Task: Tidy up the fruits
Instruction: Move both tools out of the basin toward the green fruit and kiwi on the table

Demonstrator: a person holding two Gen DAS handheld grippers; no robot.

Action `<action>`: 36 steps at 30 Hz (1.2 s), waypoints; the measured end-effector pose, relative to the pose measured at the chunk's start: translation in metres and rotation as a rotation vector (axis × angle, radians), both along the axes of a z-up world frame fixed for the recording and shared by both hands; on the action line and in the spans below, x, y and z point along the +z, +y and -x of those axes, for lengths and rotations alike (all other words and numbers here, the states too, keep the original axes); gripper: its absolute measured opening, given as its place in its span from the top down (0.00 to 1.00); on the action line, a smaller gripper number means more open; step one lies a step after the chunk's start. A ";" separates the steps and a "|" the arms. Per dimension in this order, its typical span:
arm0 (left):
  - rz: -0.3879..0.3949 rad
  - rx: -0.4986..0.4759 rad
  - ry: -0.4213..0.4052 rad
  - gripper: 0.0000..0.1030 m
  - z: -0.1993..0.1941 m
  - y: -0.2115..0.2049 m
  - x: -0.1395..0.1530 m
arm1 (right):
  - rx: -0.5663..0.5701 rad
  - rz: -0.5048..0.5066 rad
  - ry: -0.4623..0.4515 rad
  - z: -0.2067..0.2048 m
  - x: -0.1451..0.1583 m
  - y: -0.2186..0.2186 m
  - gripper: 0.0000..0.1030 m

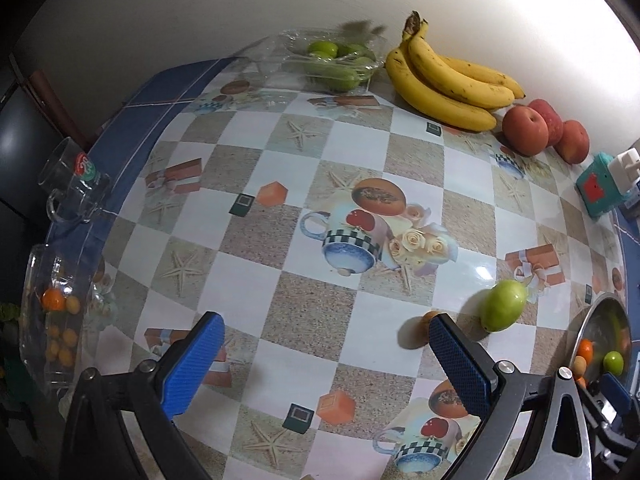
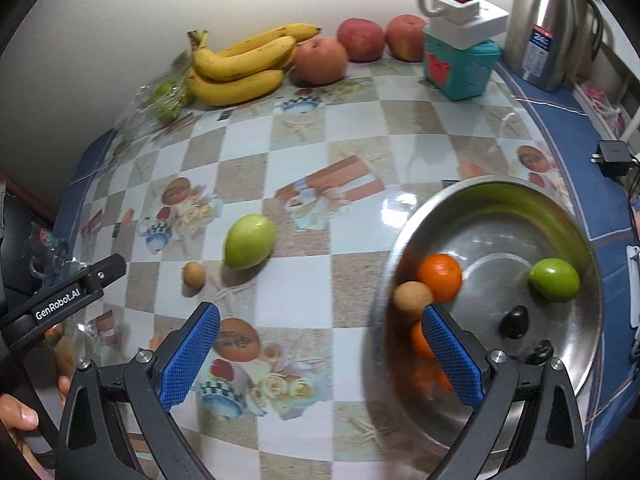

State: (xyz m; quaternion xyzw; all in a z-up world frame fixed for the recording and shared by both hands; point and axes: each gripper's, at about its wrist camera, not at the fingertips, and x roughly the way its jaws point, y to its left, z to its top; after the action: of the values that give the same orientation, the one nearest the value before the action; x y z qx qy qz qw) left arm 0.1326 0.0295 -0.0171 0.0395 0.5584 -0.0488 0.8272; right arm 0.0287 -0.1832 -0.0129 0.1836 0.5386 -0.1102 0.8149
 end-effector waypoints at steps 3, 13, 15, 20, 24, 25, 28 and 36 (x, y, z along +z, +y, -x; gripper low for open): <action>0.008 0.017 -0.001 0.00 0.000 0.007 0.000 | 0.028 -0.005 -0.011 -0.004 0.000 0.011 0.02; 0.058 0.098 0.019 0.00 -0.006 0.023 -0.004 | 0.060 -0.056 -0.062 -0.019 -0.005 0.026 0.02; 0.065 0.088 0.031 0.00 -0.008 0.018 -0.007 | 0.055 -0.066 -0.066 -0.022 -0.008 0.025 0.02; 0.076 0.102 0.077 0.00 -0.015 0.012 -0.023 | 0.074 -0.021 -0.062 -0.029 -0.012 0.029 0.02; 0.089 0.110 0.102 0.00 -0.018 0.011 -0.030 | 0.084 -0.010 -0.044 -0.035 -0.020 0.030 0.02; 0.092 0.111 0.106 0.00 -0.019 0.010 -0.031 | 0.085 -0.009 -0.041 -0.036 -0.022 0.030 0.02; 0.097 0.112 0.119 0.00 -0.021 0.009 -0.034 | 0.089 -0.006 -0.029 -0.040 -0.027 0.030 0.02; 0.112 0.111 0.174 0.00 -0.029 0.000 -0.055 | 0.118 0.037 -0.018 -0.050 -0.039 0.033 0.02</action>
State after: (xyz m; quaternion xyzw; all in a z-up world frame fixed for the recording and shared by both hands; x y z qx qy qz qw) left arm 0.1619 0.0290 -0.0721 -0.0421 0.6258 -0.0370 0.7779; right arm 0.0792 -0.1502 -0.0522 0.1373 0.5390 -0.0703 0.8281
